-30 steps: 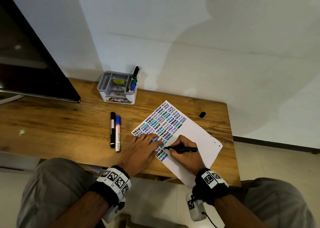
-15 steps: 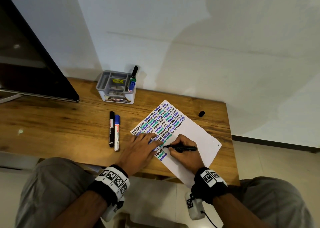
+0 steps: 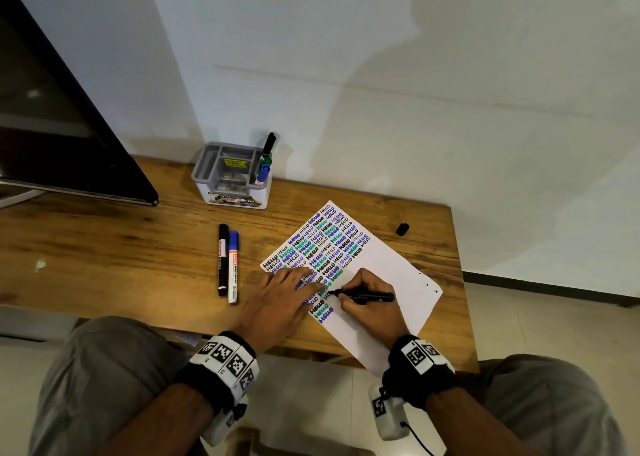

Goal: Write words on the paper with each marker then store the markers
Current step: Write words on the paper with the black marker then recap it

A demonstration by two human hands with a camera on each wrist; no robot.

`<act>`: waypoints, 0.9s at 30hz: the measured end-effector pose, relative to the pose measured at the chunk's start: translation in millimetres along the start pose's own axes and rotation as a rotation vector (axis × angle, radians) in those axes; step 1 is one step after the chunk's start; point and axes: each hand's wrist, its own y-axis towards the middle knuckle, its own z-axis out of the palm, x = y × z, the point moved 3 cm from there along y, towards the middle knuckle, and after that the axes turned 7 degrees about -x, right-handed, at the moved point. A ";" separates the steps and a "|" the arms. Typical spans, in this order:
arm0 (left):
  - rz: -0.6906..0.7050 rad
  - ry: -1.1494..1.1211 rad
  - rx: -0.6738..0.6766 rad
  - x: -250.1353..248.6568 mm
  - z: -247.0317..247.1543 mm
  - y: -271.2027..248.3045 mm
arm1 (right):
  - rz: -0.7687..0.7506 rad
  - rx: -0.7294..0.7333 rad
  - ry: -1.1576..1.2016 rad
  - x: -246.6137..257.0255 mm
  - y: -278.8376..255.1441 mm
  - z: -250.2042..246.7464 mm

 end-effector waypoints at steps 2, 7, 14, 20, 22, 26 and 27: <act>-0.001 0.002 -0.002 0.5 0.2 -0.6 | 0.004 0.008 0.000 0.3 -0.4 0.1; 0.007 0.013 -0.013 1.0 1.4 -0.9 | 0.013 -0.016 -0.008 -1.6 0.3 -1.0; 0.006 0.017 -0.014 0.3 -0.4 -0.3 | -0.004 -0.009 -0.032 -2.4 0.2 -1.5; 0.007 0.009 -0.012 -0.3 -0.9 -0.7 | 0.011 -0.045 -0.069 -5.2 1.0 -2.9; 0.006 0.011 -0.014 -0.2 -0.6 -0.6 | 0.017 -0.045 -0.058 -5.2 1.3 -2.9; 0.014 0.018 -0.021 0.1 -0.4 -0.4 | 0.014 -0.040 -0.053 -4.8 1.2 -2.2; 0.015 0.020 -0.019 0.2 -0.3 -0.4 | 0.012 -0.041 -0.054 -4.1 1.0 -2.0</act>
